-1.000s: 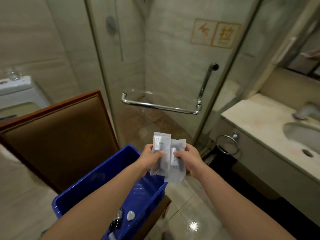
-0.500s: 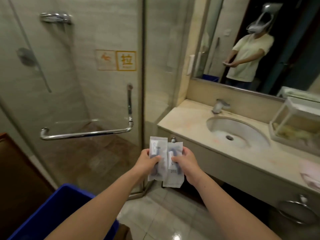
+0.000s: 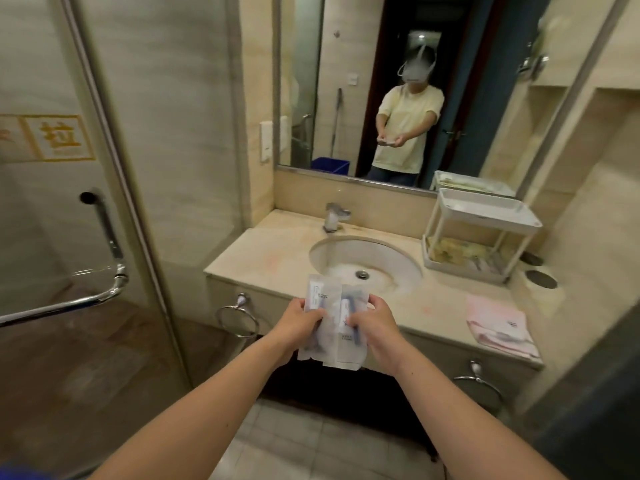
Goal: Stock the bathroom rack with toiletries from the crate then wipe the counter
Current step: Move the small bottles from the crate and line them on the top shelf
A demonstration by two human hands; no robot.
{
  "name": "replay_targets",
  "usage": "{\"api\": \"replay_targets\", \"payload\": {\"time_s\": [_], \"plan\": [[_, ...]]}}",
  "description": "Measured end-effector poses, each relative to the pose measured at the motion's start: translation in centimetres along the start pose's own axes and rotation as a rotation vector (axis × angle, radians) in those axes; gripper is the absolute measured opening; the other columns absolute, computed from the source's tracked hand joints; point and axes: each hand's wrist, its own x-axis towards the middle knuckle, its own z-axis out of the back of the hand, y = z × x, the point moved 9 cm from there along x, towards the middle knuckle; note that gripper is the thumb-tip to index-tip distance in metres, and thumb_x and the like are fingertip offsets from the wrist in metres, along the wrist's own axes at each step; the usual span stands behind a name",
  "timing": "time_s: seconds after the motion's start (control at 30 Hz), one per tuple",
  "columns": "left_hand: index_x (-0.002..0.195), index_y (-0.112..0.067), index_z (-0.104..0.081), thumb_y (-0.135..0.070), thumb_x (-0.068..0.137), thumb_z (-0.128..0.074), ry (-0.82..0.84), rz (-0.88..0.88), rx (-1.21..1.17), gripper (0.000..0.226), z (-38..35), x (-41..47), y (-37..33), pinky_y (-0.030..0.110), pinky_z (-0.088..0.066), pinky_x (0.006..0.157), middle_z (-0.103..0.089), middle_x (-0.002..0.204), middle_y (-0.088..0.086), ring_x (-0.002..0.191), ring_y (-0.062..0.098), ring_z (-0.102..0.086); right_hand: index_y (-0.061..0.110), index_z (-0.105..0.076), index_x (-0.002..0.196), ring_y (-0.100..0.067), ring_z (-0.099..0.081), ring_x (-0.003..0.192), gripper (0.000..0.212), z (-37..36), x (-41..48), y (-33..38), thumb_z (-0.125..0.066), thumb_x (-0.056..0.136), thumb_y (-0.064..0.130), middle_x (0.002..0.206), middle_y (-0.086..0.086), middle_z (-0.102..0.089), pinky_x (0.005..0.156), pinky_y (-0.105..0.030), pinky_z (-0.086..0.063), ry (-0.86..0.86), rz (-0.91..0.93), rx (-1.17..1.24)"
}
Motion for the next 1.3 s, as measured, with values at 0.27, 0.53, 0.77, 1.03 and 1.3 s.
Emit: {"api": "replay_targets", "payload": {"time_s": [0.27, 0.53, 0.77, 1.03, 1.3], "plan": [[0.094, -0.013, -0.062, -0.013, 0.092, -0.049, 0.075, 0.048, 0.082, 0.013, -9.3, 3.1, -2.4, 0.030, -0.051, 0.061, -0.068, 0.092, 0.010, 0.075, 0.020, -0.066, 0.009, -0.062, 0.117, -0.027, -0.067, 0.097, 0.042, 9.3, 2.5, -0.6, -0.058, 0.078, -0.007, 0.102, -0.009, -0.071, 0.087, -0.043, -0.055, -0.126, -0.023, 0.074], [0.114, -0.002, -0.060, -0.010, 0.092, -0.050, 0.222, 0.109, 0.052, 0.025, -17.5, 7.5, -4.1, 0.031, -0.053, 0.068, -0.068, 0.109, 0.015, 0.091, 0.025, -0.067, 0.007, -0.056, 0.129, -0.028, -0.062, 0.099, 0.049, 15.5, 5.7, 0.2, -0.046, 0.083, -0.006, 0.116, -0.014, -0.066, 0.080, -0.034, -0.049, -0.227, -0.048, 0.143], [0.107, 0.003, -0.063, -0.001, 0.092, -0.042, 0.370, 0.082, 0.077, 0.026, -22.9, 14.2, -7.7, 0.046, -0.050, 0.092, -0.064, 0.114, 0.027, 0.097, 0.033, -0.062, 0.009, -0.063, 0.118, -0.031, -0.065, 0.099, 0.050, 19.5, 10.8, 3.2, -0.039, 0.079, -0.009, 0.107, -0.015, -0.071, 0.085, -0.038, -0.053, -0.304, -0.030, 0.134], [0.109, 0.004, -0.064, 0.009, 0.087, -0.037, 0.469, 0.037, 0.071, 0.035, -26.7, 23.1, -12.8, 0.040, -0.051, 0.083, -0.062, 0.100, 0.018, 0.090, 0.030, -0.058, 0.018, -0.065, 0.112, -0.024, -0.063, 0.098, 0.048, 23.2, 17.8, 7.8, -0.040, 0.080, -0.006, 0.106, -0.006, -0.071, 0.086, -0.038, -0.053, -0.383, 0.013, 0.142], [0.118, -0.014, -0.053, 0.005, 0.087, -0.042, 0.516, 0.030, 0.081, 0.038, -30.2, 29.2, -17.2, 0.035, -0.049, 0.077, -0.061, 0.101, 0.009, 0.096, 0.027, -0.057, 0.029, -0.054, 0.095, -0.011, -0.058, 0.086, 0.036, 27.1, 22.9, 11.0, -0.046, 0.084, -0.005, 0.092, 0.013, -0.059, 0.071, -0.032, -0.052, -0.501, 0.029, 0.172]]}}
